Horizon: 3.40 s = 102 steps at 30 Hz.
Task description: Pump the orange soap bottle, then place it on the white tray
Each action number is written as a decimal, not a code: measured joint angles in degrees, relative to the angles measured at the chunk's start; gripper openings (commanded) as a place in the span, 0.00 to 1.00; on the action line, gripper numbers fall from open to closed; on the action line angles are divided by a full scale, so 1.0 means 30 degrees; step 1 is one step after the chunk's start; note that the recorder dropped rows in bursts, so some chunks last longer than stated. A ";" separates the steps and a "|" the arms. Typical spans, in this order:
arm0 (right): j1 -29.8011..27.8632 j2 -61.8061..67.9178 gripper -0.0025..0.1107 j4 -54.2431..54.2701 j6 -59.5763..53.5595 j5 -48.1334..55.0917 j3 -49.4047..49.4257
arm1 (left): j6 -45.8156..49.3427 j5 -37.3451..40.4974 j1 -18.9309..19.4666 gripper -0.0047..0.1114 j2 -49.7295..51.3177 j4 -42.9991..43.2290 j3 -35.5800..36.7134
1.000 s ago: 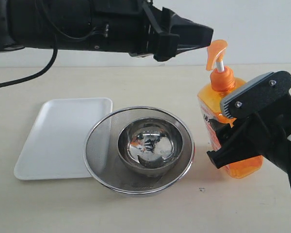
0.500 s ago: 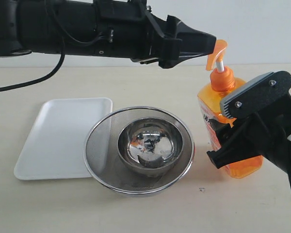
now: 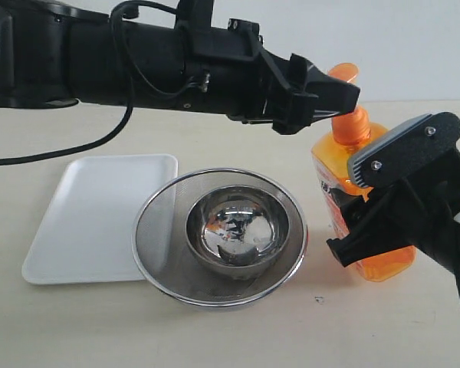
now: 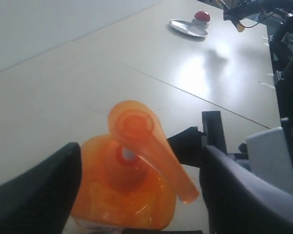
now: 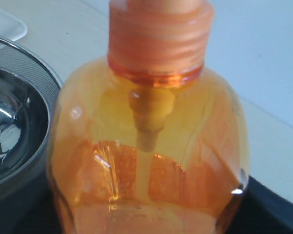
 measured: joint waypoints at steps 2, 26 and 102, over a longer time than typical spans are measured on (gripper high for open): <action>0.0000 0.0000 0.03 -0.0017 0.0000 0.0000 0.0000 | 0.0011 -0.0232 -0.0031 0.60 0.0180 0.0000 0.0000; 0.0000 0.0000 0.03 -0.0090 0.0000 0.0038 -0.0014 | 0.1196 -0.3693 0.0045 0.60 0.0200 0.0037 -0.0267; 0.0000 -0.0034 0.03 -0.0511 -0.1611 0.0627 -0.0086 | -1.0952 -0.4088 0.0158 0.60 -0.2965 1.3331 -0.1824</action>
